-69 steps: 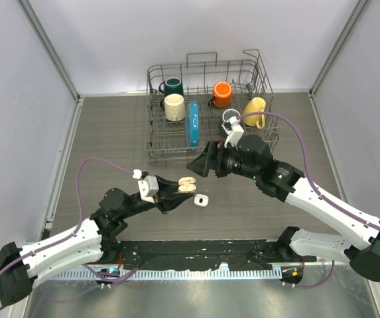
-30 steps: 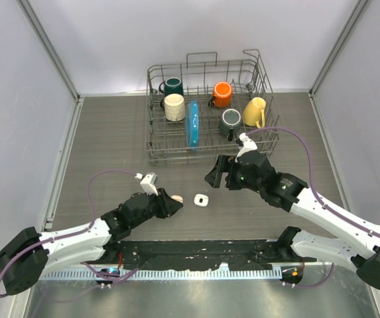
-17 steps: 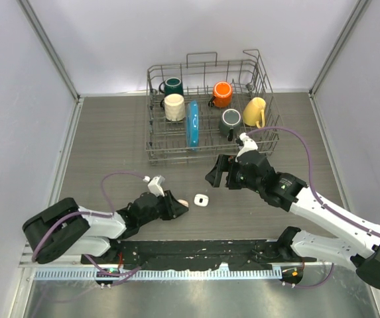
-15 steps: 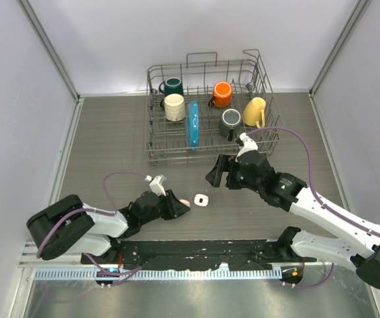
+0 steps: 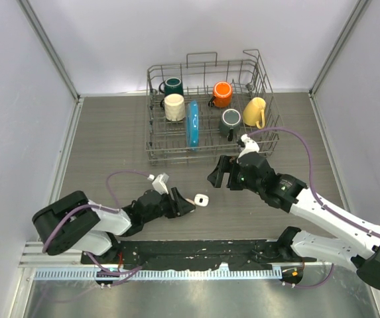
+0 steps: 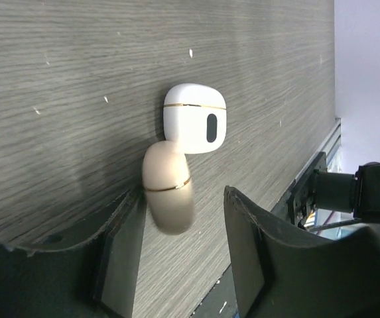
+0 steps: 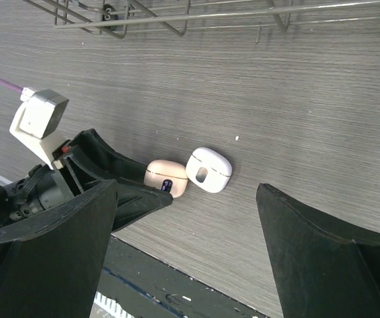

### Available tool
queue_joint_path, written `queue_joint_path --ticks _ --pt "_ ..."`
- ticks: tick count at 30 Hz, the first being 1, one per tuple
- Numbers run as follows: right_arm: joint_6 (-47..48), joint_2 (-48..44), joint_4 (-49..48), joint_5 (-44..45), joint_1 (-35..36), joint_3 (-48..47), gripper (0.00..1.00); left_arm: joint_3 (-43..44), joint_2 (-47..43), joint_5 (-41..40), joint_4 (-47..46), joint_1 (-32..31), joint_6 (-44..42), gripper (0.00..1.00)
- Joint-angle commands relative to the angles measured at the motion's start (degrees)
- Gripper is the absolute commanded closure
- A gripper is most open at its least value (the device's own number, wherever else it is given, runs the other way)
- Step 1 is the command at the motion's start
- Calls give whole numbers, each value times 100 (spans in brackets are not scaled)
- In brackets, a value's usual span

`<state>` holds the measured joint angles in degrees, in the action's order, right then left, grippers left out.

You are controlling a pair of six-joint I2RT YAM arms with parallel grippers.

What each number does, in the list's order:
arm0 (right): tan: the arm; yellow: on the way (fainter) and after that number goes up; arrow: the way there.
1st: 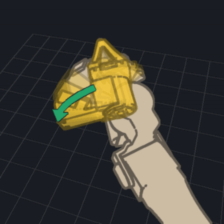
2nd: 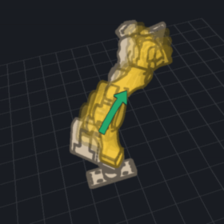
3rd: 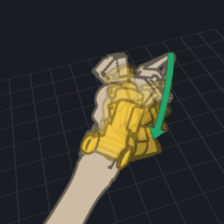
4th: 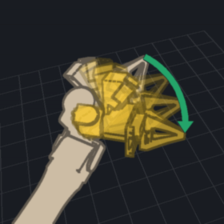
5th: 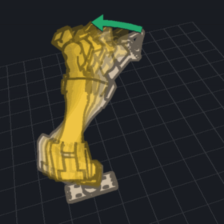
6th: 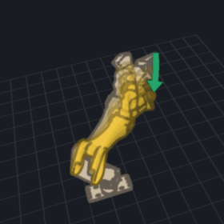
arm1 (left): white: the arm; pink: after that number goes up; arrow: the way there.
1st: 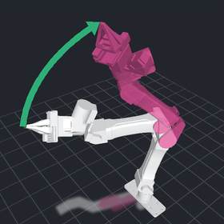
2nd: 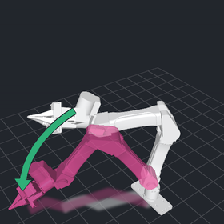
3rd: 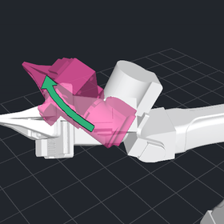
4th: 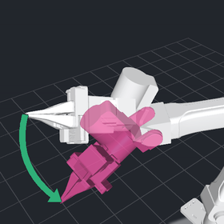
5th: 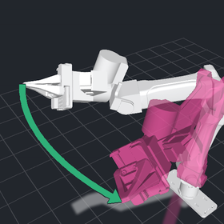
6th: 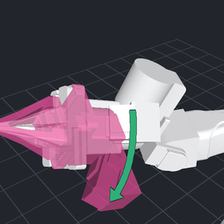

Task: Insert the wireless bluetooth earbuds into the charging case
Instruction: Place the charging case at the center of the board, then reset both arms

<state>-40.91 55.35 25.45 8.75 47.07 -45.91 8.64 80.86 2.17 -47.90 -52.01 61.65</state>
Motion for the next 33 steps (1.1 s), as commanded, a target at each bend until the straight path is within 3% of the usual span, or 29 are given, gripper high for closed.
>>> queue_joint_path --ticks 1,5,6,11,15,19,25,30,33 --pt "-49 -130 -84 171 -5 38 9 76 -709 -595 1263 15 -161 44" --pt "-49 -121 -84 162 -5 30 9 312 -1685 -1104 2912 24 -512 29" --pt "-40 -130 -84 170 -5 30 9 348 -1879 -1366 3188 24 -548 1" --pt "170 -156 117 503 -13 -40 9 620 -3301 -2124 4769 24 -943 0" --pt "-22 -279 627 1540 -101 -120 7 796 -4129 -2678 5413 24 -1233 0" --pt "-303 -744 575 1421 -855 301 7 1059 -4623 -3143 6070 24 -1296 0" --pt "-146 -1228 575 435 -2508 803 7 1937 -4062 -3126 6985 24 -1998 0" --pt "196 -1308 680 -635 -3947 891 6 2712 -3262 -3574 7496 33 -1920 0" --pt "302 -1290 680 -805 -4328 838 7 2985 -2980 -3592 7611 33 -1902 0"
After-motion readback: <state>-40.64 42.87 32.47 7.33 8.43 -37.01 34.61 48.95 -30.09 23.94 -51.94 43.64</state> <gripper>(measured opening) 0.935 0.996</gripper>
